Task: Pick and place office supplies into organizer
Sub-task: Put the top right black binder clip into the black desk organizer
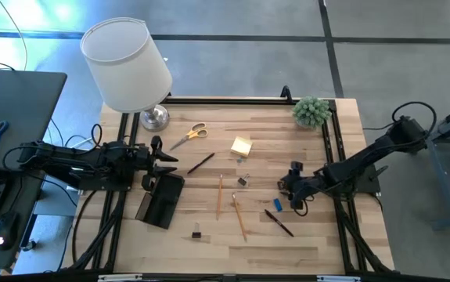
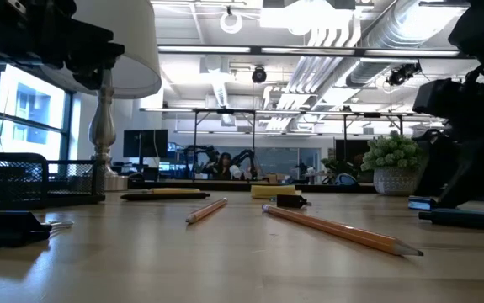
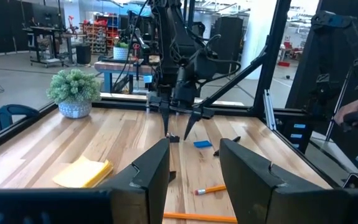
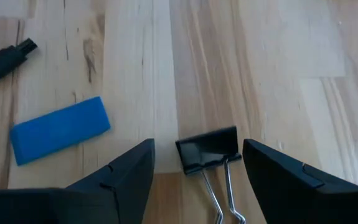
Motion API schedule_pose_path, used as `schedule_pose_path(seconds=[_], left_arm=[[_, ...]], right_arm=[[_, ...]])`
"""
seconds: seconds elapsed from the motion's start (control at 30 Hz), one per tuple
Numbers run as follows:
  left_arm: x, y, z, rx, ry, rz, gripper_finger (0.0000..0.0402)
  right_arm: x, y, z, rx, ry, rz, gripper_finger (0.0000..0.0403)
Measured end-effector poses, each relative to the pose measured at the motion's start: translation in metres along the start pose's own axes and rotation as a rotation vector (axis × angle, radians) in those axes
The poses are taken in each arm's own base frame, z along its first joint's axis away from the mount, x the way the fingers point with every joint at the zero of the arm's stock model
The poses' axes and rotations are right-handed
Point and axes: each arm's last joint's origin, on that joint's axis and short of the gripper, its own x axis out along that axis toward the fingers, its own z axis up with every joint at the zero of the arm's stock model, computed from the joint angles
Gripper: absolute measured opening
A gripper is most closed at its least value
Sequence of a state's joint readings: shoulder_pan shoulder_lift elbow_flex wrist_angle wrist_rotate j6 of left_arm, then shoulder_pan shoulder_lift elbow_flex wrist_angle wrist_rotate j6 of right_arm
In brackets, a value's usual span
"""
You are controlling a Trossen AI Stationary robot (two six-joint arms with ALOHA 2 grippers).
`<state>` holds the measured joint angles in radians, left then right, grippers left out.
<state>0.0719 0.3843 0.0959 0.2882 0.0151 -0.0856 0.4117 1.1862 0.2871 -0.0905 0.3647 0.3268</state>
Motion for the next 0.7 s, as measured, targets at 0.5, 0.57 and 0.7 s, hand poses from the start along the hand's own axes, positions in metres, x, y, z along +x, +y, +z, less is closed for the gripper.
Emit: schedule_pose_path(seconds=[0.5, 0.57, 0.7], left_arm=[[0.000, 0.000, 0.000, 0.002, 0.001, 0.000, 0.0131], [0.000, 0.000, -0.001, 0.002, 0.004, 0.000, 0.0131], [0.000, 0.000, -0.001, 0.002, 0.008, 0.001, 0.0131]], right_arm=[[0.008, -0.021, 0.007, 0.025, 0.034, 0.080, 0.0241], [0.008, -0.022, 0.006, 0.027, 0.041, 0.077, 0.0238], [0.008, -0.022, 0.006, 0.021, 0.048, 0.078, 0.0227]])
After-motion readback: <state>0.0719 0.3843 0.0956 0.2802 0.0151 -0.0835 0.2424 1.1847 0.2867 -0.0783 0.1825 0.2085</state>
